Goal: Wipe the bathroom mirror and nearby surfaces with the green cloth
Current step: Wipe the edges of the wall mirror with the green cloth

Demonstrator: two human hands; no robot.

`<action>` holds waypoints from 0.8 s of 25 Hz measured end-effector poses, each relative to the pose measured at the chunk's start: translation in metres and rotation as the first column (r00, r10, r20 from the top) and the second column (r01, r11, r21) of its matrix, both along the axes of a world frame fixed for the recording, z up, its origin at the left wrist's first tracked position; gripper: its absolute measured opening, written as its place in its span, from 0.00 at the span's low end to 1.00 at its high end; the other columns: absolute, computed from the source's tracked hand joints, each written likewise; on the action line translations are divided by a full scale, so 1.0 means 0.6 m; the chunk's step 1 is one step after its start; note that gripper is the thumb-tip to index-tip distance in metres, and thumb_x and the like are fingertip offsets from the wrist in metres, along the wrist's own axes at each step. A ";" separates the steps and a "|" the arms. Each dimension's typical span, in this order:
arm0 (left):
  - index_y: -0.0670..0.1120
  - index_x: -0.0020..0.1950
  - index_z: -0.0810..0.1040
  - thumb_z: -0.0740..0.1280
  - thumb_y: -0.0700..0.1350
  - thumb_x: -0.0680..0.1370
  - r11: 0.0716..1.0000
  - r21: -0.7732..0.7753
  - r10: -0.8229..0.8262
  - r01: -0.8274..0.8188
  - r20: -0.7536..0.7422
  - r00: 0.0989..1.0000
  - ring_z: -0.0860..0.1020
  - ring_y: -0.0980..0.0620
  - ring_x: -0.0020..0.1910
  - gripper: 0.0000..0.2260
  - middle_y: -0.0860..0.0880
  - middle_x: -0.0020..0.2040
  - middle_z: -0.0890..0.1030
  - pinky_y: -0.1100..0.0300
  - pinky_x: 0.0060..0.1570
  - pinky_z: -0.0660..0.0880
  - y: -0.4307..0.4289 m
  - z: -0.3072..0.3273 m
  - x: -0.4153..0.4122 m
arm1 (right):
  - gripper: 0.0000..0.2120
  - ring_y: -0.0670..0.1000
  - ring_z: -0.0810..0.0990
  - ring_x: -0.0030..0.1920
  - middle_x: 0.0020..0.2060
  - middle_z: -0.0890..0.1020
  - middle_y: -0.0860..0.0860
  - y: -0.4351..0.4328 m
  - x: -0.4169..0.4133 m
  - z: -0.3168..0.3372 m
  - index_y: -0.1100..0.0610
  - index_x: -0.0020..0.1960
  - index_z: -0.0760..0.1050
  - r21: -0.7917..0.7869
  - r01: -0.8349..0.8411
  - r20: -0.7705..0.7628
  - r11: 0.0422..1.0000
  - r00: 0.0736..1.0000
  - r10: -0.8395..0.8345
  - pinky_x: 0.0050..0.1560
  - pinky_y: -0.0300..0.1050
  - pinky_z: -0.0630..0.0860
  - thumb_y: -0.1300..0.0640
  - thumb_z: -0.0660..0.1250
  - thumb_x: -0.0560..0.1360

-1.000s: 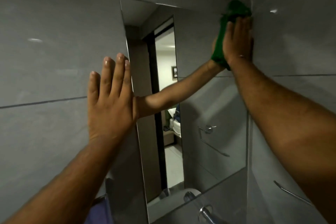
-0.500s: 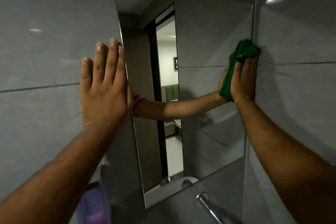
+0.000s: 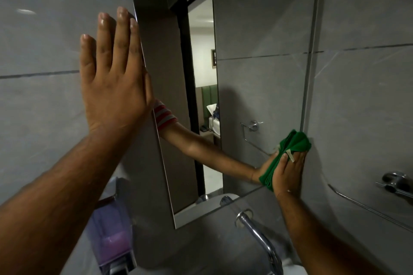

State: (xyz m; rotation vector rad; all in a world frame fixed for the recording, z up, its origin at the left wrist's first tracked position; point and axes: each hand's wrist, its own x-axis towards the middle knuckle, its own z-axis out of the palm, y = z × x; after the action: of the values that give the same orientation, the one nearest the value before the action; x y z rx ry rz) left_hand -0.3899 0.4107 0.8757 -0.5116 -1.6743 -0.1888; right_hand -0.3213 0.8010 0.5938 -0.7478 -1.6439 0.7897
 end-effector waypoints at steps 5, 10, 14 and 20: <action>0.47 0.91 0.44 0.53 0.53 0.90 1.000 0.019 0.008 -0.007 -0.024 1.000 0.48 0.41 0.90 0.32 0.44 0.92 0.47 0.36 0.87 0.48 0.004 0.001 -0.012 | 0.32 0.66 0.61 0.83 0.82 0.61 0.67 -0.017 0.004 -0.018 0.69 0.82 0.57 -0.084 0.014 0.045 0.996 0.999 -0.010 0.83 0.64 0.59 0.51 0.51 0.83; 0.49 0.91 0.42 0.50 0.55 0.90 0.999 0.033 0.007 -0.007 -0.011 1.000 0.49 0.40 0.90 0.32 0.45 0.92 0.47 0.33 0.86 0.52 0.004 -0.002 -0.026 | 0.33 0.67 0.57 0.84 0.83 0.58 0.69 -0.025 -0.005 -0.004 0.71 0.81 0.56 -0.063 -0.008 -0.088 0.998 0.996 0.002 0.85 0.63 0.55 0.52 0.55 0.83; 0.49 0.91 0.43 0.49 0.55 0.90 0.999 0.038 0.010 -0.009 -0.025 1.000 0.51 0.40 0.90 0.31 0.47 0.92 0.44 0.34 0.86 0.53 0.006 -0.002 -0.026 | 0.27 0.67 0.65 0.81 0.80 0.65 0.68 -0.033 -0.020 0.012 0.70 0.80 0.62 -0.175 0.003 -0.266 0.985 0.963 -0.050 0.83 0.61 0.61 0.59 0.58 0.84; 0.46 0.91 0.43 0.53 0.52 0.90 1.000 -0.012 0.011 -0.010 0.092 0.996 0.47 0.41 0.90 0.33 0.45 0.92 0.46 0.36 0.87 0.49 0.004 0.006 0.007 | 0.22 0.67 0.78 0.71 0.73 0.76 0.69 -0.077 0.023 0.080 0.67 0.78 0.68 -0.370 -0.050 -0.488 0.928 0.860 -0.148 0.71 0.44 0.72 0.70 0.58 0.84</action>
State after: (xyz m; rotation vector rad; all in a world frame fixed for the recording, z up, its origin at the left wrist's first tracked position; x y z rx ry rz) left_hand -0.3859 0.4130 0.8790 -0.5092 -1.7683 -0.1980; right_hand -0.3074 0.7547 0.6419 -0.7556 -1.0001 1.1695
